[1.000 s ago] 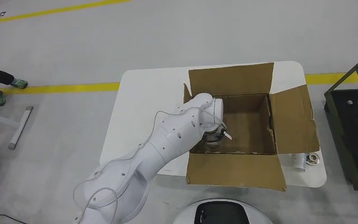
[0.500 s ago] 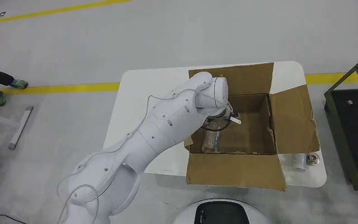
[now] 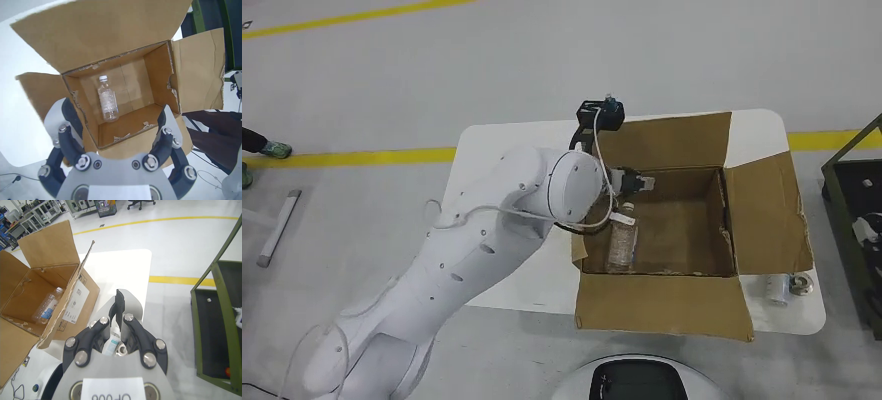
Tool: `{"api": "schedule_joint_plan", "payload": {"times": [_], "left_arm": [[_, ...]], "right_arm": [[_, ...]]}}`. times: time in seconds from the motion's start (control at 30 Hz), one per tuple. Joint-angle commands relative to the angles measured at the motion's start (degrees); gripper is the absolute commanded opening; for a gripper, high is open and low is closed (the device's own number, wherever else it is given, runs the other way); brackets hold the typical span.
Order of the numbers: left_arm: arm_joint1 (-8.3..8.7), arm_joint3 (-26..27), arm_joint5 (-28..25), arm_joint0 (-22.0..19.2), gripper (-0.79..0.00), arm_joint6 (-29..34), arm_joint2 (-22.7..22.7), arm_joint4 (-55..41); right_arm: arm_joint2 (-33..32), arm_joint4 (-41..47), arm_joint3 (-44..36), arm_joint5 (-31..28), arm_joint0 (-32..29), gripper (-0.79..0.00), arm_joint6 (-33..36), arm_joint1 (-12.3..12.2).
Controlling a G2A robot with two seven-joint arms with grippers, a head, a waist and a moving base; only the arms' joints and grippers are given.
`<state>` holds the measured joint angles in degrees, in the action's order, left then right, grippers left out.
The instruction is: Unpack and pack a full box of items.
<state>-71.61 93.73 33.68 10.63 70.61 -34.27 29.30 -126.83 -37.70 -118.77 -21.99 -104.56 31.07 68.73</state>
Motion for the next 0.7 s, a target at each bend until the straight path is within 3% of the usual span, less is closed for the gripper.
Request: {"api": "schedule_joint_plan", "payload": {"times": [0.0, 0.17, 0.4, 0.53, 0.67], "left_arm": [[1.84, 2.8, -0.3, 2.3, 0.000, 0.3, -3.0, 2.4], [5.05, 7.2, 0.1, 7.8, 0.000, -0.1, -10.0, 5.2], [7.63, 11.0, 0.2, 13.3, 0.000, -0.2, -16.1, 8.0], [8.58, 12.0, 0.7, 15.3, 0.000, -0.7, -18.9, 8.7], [8.58, 12.0, 0.7, 15.3, 0.000, -0.7, -18.9, 8.7]], "right_arm": [[0.1, 0.4, -0.1, -0.3, -0.3, -0.785, 0.7, -0.1], [0.1, 0.4, -0.1, -0.3, -0.3, -0.785, 0.7, -0.1], [1.1, 0.1, -0.3, 0.3, -0.7, -0.785, 1.9, -0.1], [2.9, -3.7, -2.6, 6.5, -1.1, -0.785, 8.1, -0.3], [6.6, -7.7, -5.1, 15.2, 0.2, -0.785, 17.4, -0.6]]}}
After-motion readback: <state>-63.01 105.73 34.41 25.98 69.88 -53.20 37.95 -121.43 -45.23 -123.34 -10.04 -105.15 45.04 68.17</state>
